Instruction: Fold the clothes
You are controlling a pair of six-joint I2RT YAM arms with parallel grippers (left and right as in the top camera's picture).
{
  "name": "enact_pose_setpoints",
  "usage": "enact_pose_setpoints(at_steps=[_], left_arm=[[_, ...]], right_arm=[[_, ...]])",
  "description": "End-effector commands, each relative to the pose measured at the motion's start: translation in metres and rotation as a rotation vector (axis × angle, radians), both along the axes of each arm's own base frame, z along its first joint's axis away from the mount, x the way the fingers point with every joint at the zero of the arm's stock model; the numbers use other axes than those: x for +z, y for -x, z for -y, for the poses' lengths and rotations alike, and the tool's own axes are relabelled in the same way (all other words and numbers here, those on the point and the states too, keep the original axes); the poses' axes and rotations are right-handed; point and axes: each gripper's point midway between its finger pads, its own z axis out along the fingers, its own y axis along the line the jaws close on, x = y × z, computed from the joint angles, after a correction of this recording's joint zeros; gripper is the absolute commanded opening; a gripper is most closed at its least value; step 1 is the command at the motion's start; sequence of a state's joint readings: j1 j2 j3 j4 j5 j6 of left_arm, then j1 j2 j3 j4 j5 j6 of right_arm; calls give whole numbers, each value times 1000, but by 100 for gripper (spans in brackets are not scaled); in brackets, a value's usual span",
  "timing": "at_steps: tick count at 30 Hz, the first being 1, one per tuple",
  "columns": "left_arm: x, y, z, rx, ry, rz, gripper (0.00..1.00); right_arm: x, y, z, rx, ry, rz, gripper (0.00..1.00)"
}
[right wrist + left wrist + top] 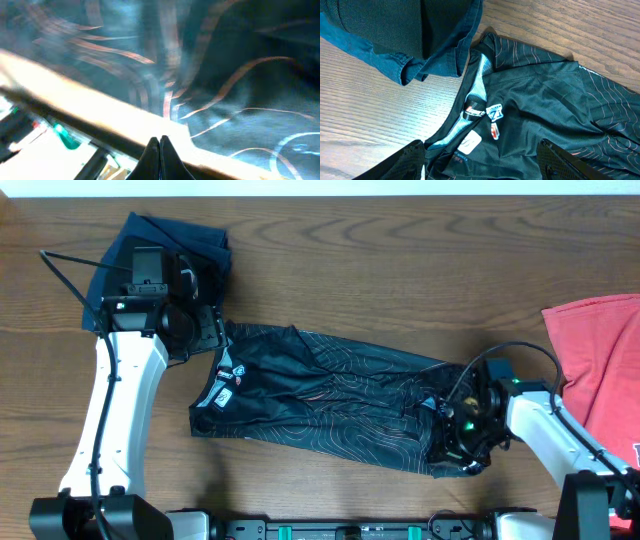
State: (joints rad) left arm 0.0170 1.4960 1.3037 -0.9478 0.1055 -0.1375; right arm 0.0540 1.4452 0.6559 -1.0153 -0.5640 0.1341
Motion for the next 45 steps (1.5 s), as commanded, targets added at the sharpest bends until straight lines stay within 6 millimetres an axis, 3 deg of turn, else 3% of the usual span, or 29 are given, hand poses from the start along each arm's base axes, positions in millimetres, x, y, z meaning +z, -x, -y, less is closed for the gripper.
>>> enact_pose_setpoints(at_steps=[1,3,5,6,8,9,10,13,15,19,24,28,32,36,40,45], left_arm=[[5,0,2,-2,8,10,73],[5,0,2,-2,8,8,73],[5,0,2,-2,8,8,73],[5,0,2,-2,8,8,73],[5,0,2,-2,8,8,73],[5,0,2,-2,8,8,73],[5,0,2,-2,8,8,73],[5,0,2,-2,8,9,74],[5,0,2,-2,8,11,74],[5,0,2,-2,8,11,74],[5,0,2,-2,8,11,74],[5,0,2,-2,8,11,74],[5,0,2,-2,8,11,73],[5,0,2,-2,8,10,74],[4,1,2,-2,8,4,74],[4,1,2,-2,8,3,74]], right_arm=[[30,-36,-8,26,-110,169,2],[42,-57,1,-10,-101,244,14],[52,-78,15,-79,-71,297,43],[53,-87,27,-137,-32,305,52],[50,-102,49,-224,40,333,65],[48,-108,58,-261,68,344,67],[47,-114,64,-288,74,354,65],[44,-123,68,-309,73,372,41],[34,-121,72,-339,111,322,13],[6,-117,73,-382,152,225,2],[-18,-127,49,-408,87,181,1],[-17,-158,18,-419,-26,256,1],[7,-208,-8,-439,-177,442,1],[48,-237,-19,-414,-351,598,1],[56,-233,-1,-392,-367,629,4],[44,-202,50,-380,-259,605,29]])
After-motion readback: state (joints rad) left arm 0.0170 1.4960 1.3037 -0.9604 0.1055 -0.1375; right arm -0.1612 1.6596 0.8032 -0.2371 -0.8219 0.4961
